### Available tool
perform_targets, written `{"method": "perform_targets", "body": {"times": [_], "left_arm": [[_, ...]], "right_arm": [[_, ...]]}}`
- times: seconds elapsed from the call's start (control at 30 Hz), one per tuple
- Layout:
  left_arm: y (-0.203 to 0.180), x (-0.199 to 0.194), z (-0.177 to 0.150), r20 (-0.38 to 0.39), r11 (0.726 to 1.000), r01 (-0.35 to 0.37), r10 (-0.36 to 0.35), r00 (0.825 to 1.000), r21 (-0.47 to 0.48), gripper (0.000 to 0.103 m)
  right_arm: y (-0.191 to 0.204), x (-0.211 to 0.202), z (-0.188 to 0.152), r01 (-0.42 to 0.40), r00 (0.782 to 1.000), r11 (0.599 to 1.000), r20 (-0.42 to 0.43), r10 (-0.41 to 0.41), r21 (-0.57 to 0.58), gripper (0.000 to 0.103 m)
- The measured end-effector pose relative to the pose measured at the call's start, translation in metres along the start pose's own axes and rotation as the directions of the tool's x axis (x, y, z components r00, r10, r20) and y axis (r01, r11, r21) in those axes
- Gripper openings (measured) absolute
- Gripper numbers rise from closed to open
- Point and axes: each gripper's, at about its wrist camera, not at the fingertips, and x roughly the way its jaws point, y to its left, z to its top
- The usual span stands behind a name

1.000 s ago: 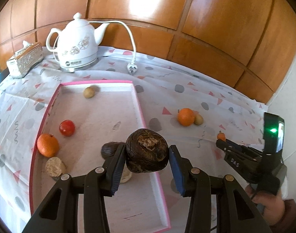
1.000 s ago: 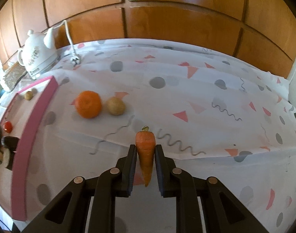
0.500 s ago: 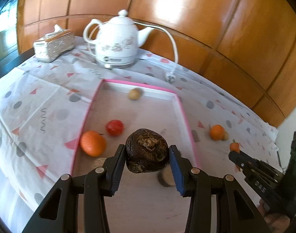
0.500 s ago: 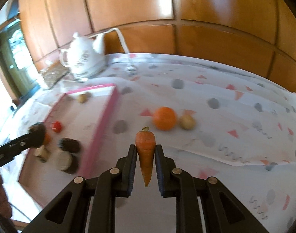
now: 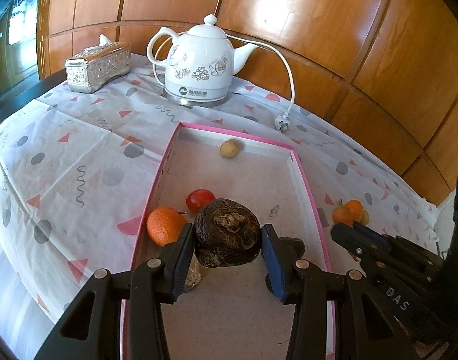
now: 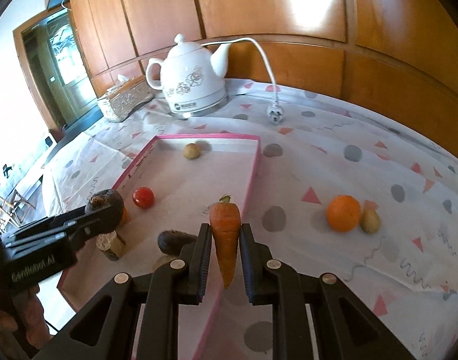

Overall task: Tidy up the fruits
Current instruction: 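Carry the dark brown item toward the tray with the left gripper while the right carries the carrot there, then open both grippers to release the dark item and carrot in the tray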

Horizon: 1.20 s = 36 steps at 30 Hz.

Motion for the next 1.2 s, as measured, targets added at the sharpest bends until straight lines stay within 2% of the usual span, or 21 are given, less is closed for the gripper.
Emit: {"method": "perform_targets", "body": {"times": [0.47, 0.6, 0.7, 1.2], "left_arm": [[0.002, 0.005, -0.001, -0.013, 1.0, -0.026, 0.026, 1.0, -0.002, 0.045], [0.0, 0.003, 0.0, 0.006, 0.999, -0.036, 0.036, 0.999, 0.006, 0.046], [0.0, 0.002, -0.001, 0.003, 0.999, -0.038, 0.038, 0.999, 0.005, 0.046], [0.002, 0.002, -0.006, -0.01, 0.998, -0.061, 0.061, 0.998, -0.002, 0.046]], "right_arm": [[0.013, 0.016, 0.02, -0.018, 1.0, 1.0, -0.004, 0.018, -0.015, 0.019], [0.015, 0.023, 0.024, -0.033, 0.999, 0.999, -0.015, 0.033, -0.003, 0.019], [0.015, 0.029, 0.023, -0.032, 0.999, 0.999, -0.031, 0.032, 0.017, 0.022], [0.015, 0.024, 0.005, -0.027, 0.998, 0.998, -0.049, 0.03, 0.051, 0.022]]}}
